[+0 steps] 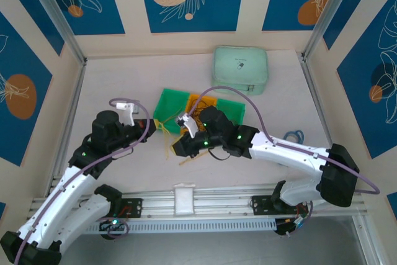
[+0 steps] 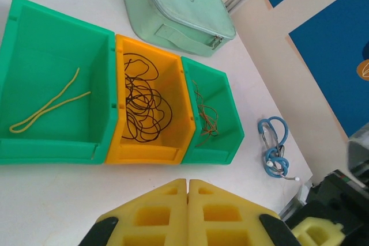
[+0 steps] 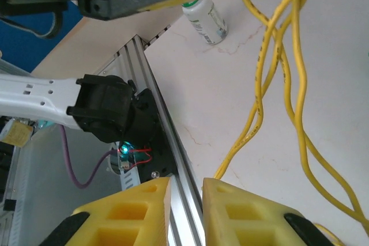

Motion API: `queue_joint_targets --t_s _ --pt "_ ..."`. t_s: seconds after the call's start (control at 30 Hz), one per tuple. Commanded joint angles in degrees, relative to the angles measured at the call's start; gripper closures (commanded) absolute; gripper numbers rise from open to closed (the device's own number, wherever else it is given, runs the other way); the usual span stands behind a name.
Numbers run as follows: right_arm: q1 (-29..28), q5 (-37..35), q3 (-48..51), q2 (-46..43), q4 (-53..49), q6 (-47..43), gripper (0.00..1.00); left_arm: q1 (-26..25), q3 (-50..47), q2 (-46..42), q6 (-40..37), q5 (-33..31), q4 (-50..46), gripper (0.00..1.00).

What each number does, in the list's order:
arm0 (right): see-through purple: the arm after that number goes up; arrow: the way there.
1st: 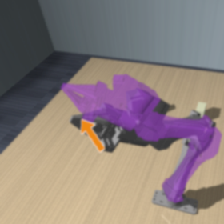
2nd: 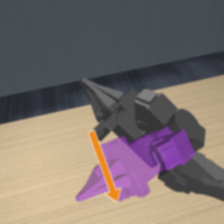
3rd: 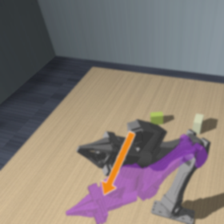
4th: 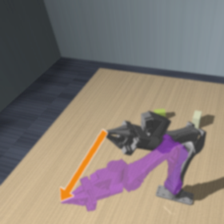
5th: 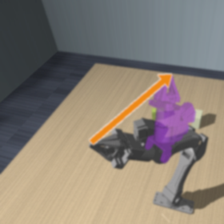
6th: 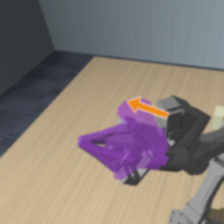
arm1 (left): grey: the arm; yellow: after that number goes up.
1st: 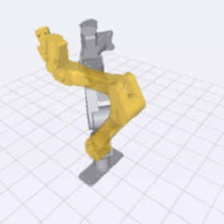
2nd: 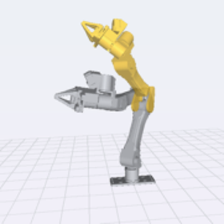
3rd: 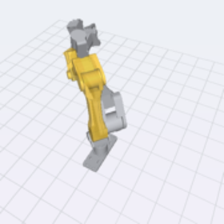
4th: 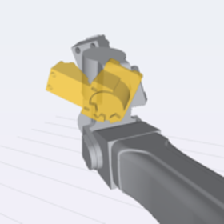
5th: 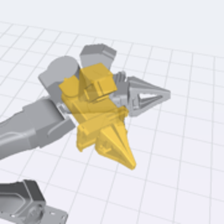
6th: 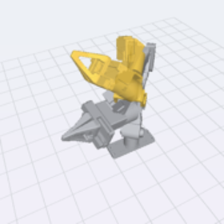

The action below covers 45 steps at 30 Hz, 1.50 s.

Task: Untangle the cables

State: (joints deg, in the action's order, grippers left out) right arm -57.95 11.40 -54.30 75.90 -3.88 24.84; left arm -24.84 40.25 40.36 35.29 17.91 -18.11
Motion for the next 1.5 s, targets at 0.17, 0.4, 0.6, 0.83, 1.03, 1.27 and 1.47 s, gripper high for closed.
queue_joint_targets --t_s 0.17,0.4,0.6,0.83,1.03,1.27,1.47 --pt "-2.10 -6.65 2.64 2.01 4.92 5.05 0.77 0.49 2.29 -0.22 -1.03 -0.43 2.19 1.00" --pt "-2.62 -7.41 3.74 2.93 9.30 7.33 0.77 0.46 1.78 -0.37 -0.70 -0.35 3.05 1.00" --pt "-2.95 -9.10 3.41 4.42 10.95 7.71 0.77 0.49 1.63 -0.37 -0.52 -0.18 3.43 1.00" --pt "-3.05 -12.75 3.65 5.39 12.44 7.86 0.82 0.49 1.15 -0.53 -0.22 0.10 4.07 1.00" --pt "-2.78 -14.35 3.31 5.40 12.82 7.72 0.98 0.49 0.50 -0.64 0.13 0.35 4.85 1.00" --pt "-2.44 -16.32 4.31 3.36 12.36 7.80 1.00 0.49 0.87 -1.05 -1.38 -1.37 2.45 1.00" --pt "-0.25 -16.24 5.82 -1.17 8.59 8.90 1.00 0.49 1.67 -2.08 -4.32 -5.45 -2.26 1.00"
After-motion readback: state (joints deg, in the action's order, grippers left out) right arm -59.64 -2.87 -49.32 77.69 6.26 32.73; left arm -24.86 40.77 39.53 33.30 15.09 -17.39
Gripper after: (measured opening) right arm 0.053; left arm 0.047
